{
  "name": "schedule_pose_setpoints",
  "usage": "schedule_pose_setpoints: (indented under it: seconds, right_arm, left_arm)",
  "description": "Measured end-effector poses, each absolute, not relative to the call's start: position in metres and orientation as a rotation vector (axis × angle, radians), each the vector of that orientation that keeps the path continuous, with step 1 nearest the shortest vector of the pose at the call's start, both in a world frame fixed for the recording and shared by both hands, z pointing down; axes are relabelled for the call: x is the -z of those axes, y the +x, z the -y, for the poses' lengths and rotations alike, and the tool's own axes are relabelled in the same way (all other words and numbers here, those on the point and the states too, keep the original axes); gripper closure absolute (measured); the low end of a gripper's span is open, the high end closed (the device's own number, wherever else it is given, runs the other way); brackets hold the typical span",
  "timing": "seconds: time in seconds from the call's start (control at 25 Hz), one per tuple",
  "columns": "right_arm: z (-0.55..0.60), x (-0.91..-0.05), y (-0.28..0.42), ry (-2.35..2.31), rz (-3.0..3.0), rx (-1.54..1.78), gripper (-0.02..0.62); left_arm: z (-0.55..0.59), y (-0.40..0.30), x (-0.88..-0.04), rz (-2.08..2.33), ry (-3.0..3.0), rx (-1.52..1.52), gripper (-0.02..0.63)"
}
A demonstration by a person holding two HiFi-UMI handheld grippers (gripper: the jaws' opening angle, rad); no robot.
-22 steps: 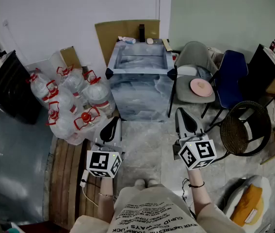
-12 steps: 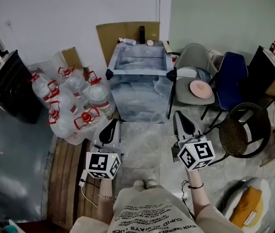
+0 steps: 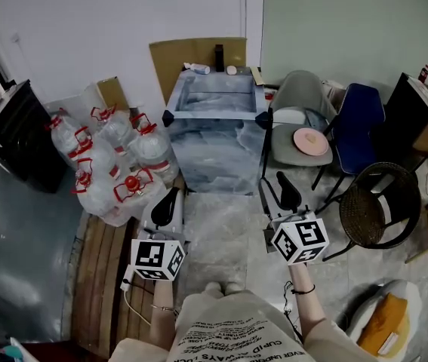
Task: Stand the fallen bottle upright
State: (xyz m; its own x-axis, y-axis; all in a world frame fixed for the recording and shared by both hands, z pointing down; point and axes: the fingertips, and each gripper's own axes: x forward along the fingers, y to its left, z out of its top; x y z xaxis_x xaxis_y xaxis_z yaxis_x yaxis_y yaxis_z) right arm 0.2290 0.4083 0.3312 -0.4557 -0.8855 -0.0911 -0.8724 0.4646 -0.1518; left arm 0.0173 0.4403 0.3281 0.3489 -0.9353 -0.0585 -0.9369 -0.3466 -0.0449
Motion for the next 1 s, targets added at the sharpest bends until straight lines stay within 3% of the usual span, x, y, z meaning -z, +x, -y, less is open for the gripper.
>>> schedule_pose_setpoints:
  seconds: [0.12, 0.24, 1.0]
  right_arm:
    - [-0.407, -0.332, 0.231, -1.529, -2.55, 0.136, 0.337]
    - [-0.406, -0.335, 0.23, -1.523, -2.557, 0.142, 0.314]
    - [-0.313, -0.349, 0.198, -1.446, -2.599, 0.2, 0.305]
  left_arm:
    - [-0.443, 0.019, -0.33, -1.764, -2.518, -0.034, 0.574]
    - [-0.444, 0.019, -0.332, -1.778, -2.514, -0.029, 0.574]
    - [-0.348, -0.007, -0.343, -1.805, -2.522, -0.018, 0.574]
